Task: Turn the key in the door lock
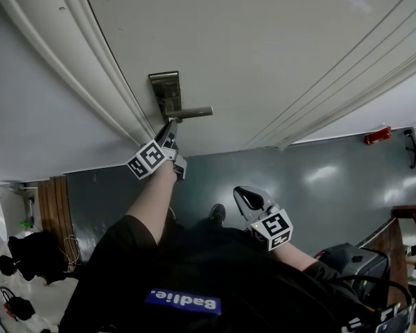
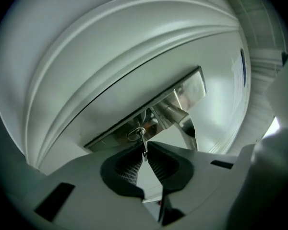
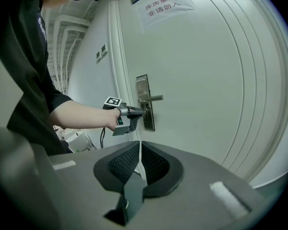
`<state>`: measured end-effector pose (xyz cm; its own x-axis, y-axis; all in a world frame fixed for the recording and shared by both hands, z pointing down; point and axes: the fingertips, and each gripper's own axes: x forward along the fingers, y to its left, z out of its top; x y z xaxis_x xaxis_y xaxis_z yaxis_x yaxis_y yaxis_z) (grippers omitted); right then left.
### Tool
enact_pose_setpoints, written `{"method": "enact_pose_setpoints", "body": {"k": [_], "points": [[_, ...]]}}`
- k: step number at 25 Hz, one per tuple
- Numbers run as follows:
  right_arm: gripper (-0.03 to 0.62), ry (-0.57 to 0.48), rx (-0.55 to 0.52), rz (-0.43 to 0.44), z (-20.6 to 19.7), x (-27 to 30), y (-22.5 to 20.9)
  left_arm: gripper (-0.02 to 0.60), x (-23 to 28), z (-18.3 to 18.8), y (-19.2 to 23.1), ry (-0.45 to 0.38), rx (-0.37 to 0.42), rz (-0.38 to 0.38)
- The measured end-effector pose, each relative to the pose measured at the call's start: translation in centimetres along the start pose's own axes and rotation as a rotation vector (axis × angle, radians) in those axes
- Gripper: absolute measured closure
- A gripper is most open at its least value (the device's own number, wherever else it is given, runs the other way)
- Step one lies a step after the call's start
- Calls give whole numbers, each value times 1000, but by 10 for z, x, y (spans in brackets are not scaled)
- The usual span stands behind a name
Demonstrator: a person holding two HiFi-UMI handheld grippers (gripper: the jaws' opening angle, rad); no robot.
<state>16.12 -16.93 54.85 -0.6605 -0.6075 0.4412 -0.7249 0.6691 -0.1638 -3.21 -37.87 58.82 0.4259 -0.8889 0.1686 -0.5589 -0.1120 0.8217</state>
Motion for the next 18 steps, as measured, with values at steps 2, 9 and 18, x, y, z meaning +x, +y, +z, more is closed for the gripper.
{"method": "enact_pose_setpoints", "body": {"k": [2,9,18], "points": [[582,7,3,3,-2,2,2,546,0,0,1,-23,-133,-56],[583,31,16,-6,-5,10,7,552,1,-2,-1,-90,-627,-314],[579,32,-13,-46,-3,17,11,481,-14,11,-11,-92,-327,-319]]}}
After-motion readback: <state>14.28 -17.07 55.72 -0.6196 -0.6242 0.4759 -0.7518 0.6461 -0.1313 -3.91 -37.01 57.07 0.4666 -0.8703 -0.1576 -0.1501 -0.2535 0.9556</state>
